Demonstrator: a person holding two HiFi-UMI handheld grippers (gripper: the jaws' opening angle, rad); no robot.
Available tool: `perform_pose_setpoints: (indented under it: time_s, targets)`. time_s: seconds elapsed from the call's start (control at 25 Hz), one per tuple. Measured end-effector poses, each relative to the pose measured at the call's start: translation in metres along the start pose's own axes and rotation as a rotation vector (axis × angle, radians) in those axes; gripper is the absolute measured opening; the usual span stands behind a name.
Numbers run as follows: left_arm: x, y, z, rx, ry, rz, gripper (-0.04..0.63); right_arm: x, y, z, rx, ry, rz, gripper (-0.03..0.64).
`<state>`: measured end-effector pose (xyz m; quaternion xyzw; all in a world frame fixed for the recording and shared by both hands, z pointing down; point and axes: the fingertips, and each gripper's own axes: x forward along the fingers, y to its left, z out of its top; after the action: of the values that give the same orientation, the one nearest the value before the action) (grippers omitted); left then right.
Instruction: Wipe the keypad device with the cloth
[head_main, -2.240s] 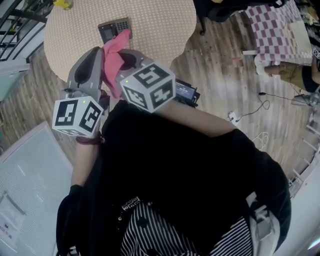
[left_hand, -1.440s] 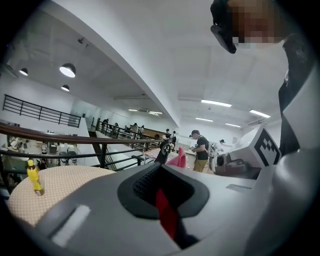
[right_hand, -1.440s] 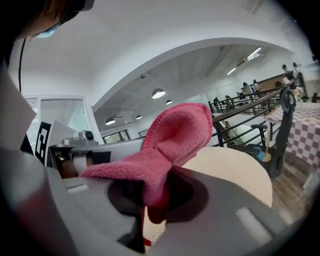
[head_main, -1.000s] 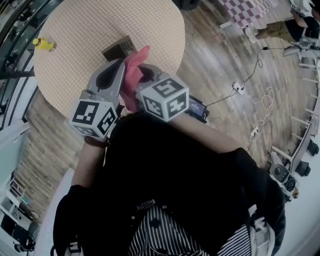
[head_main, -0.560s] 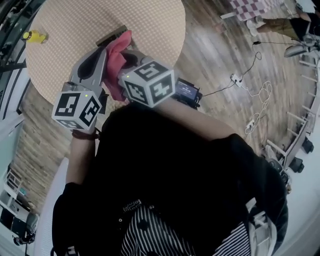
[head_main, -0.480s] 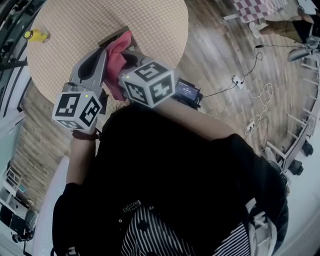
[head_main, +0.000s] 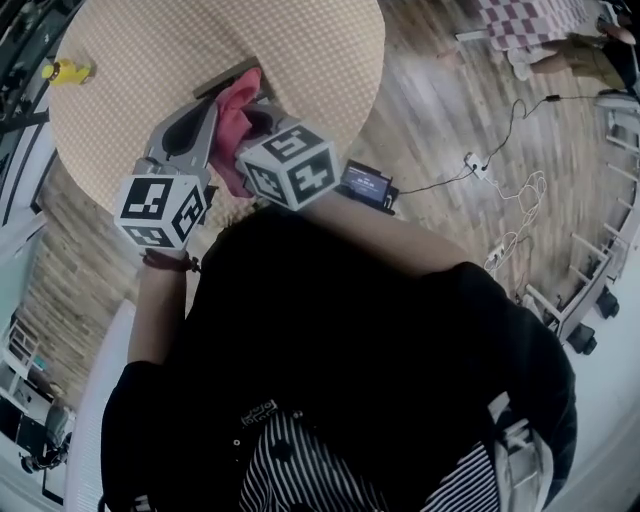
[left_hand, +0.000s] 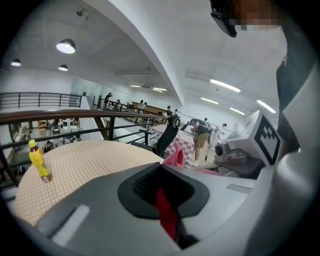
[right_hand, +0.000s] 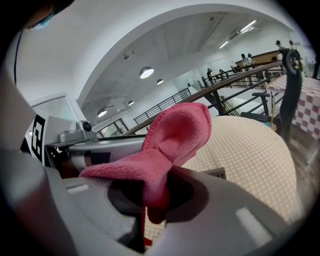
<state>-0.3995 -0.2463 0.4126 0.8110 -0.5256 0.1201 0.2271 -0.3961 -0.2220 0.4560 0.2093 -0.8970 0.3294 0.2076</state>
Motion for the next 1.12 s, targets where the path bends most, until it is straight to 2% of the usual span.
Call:
perform_pose_setpoints:
  time_s: [0.12, 0.24, 0.4, 0.56, 0.6, 0.72, 0.88, 1.0, 1.12]
  targets:
    - [0.014, -0.001, -0.009, 0.093, 0.058, -0.019, 0.000, 0.006, -0.012, -0.007, 0.015, 0.011, -0.006, 0.066]
    - [0.028, 0.005, -0.016, 0.081, 0.086, -0.036, 0.000, 0.013, -0.025, -0.010, 0.027, 0.017, -0.005, 0.065]
    - [0.042, 0.021, -0.021, 0.074, 0.114, -0.020, 0.000, 0.023, -0.038, -0.010, 0.026, 0.023, -0.003, 0.064]
    - [0.063, 0.052, -0.050, 0.209, 0.225, 0.041, 0.003, 0.042, -0.056, -0.020, 0.057, 0.072, -0.002, 0.065]
    - [0.069, 0.060, -0.059, 0.216, 0.253, 0.047, 0.003, 0.046, -0.061, -0.025, 0.064, 0.086, -0.006, 0.065]
    - [0.084, 0.086, -0.082, 0.179, 0.325, 0.057, 0.003, 0.058, -0.071, -0.031, 0.059, 0.111, -0.015, 0.065]
    - [0.093, 0.114, -0.112, 0.193, 0.456, 0.101, 0.003, 0.072, -0.074, -0.042, 0.060, 0.138, -0.017, 0.066]
    - [0.105, 0.127, -0.128, 0.176, 0.504, 0.098, 0.003, 0.086, -0.080, -0.049, 0.058, 0.154, -0.027, 0.065]
    - [0.113, 0.132, -0.154, 0.103, 0.569, 0.065, 0.003, 0.095, -0.082, -0.060, 0.069, 0.174, -0.032, 0.064]
